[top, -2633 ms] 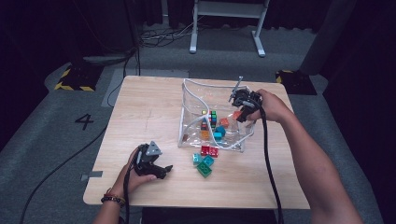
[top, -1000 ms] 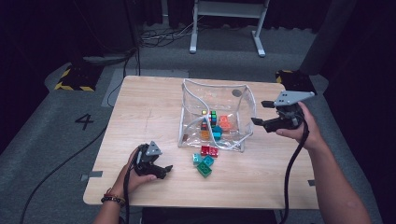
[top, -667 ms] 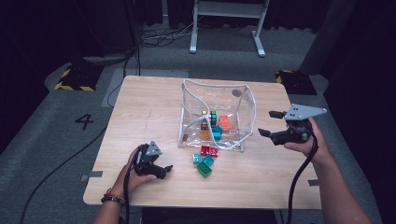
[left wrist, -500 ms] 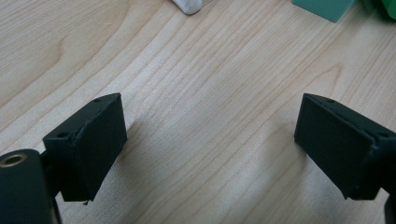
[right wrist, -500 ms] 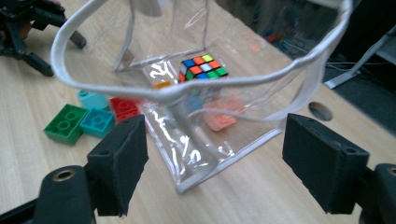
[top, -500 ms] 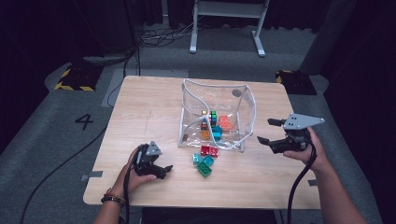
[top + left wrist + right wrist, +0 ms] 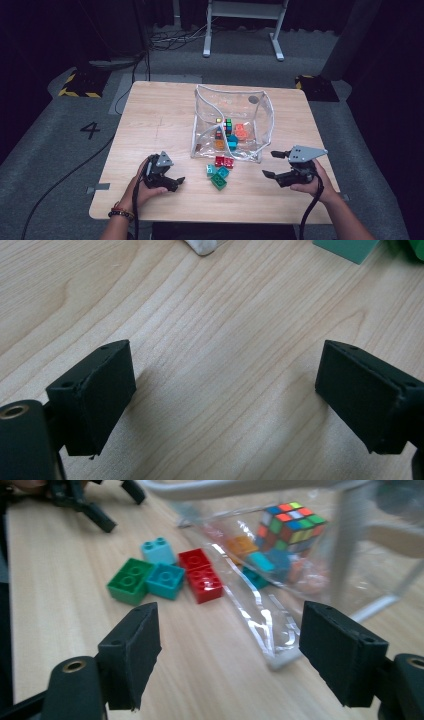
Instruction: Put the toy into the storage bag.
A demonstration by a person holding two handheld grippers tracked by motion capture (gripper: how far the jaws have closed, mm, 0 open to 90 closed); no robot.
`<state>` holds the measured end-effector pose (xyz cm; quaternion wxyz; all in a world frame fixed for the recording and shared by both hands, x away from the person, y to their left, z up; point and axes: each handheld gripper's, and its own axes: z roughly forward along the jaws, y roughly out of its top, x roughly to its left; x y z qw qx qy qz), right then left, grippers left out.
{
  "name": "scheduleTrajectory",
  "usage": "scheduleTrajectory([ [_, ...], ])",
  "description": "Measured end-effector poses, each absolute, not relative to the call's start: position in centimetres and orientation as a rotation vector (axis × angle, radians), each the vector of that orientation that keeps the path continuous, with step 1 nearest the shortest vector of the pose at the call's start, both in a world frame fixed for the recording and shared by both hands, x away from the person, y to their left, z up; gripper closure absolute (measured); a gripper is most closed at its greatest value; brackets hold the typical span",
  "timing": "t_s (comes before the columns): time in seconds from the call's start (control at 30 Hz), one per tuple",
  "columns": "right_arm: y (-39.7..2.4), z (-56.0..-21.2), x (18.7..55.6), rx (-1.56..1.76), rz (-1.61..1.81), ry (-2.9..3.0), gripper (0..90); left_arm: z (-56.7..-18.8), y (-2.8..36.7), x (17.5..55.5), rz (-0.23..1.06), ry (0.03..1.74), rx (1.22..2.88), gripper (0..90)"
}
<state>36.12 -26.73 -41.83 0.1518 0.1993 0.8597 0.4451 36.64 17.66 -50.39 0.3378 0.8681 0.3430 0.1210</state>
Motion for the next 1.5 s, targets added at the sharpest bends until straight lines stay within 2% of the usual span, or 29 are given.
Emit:
scheduleTrajectory([
  [0.07, -26.3, -42.7, 35.8, 0.591, 1.326, 2.451, 28.5, -50.4, 17.7, 36.7, 0.315, 0.891, 2.263, 9.4],
  [0.27, -24.7, -44.9, 35.1, 0.589, 1.333, 2.476, 30.6, -50.4, 17.7, 36.6, 0.315, 0.893, 2.263, 9.4],
  [0.63, -20.2, -47.7, 34.2, 0.521, 1.31, 2.598, 31.7, -50.4, 17.7, 36.6, 0.315, 0.893, 2.263, 9.4],
  [0.83, -17.6, -49.2, 33.7, 0.458, 1.291, 2.647, 37.3, -50.4, 17.7, 36.7, 0.314, 0.892, 2.264, 9.4],
  [1.5, -13.5, -50.5, 34.3, 0.505, 1.227, 2.669, 35.5, -50.4, 17.7, 36.7, 0.314, 0.892, 2.264, 9.4],
])
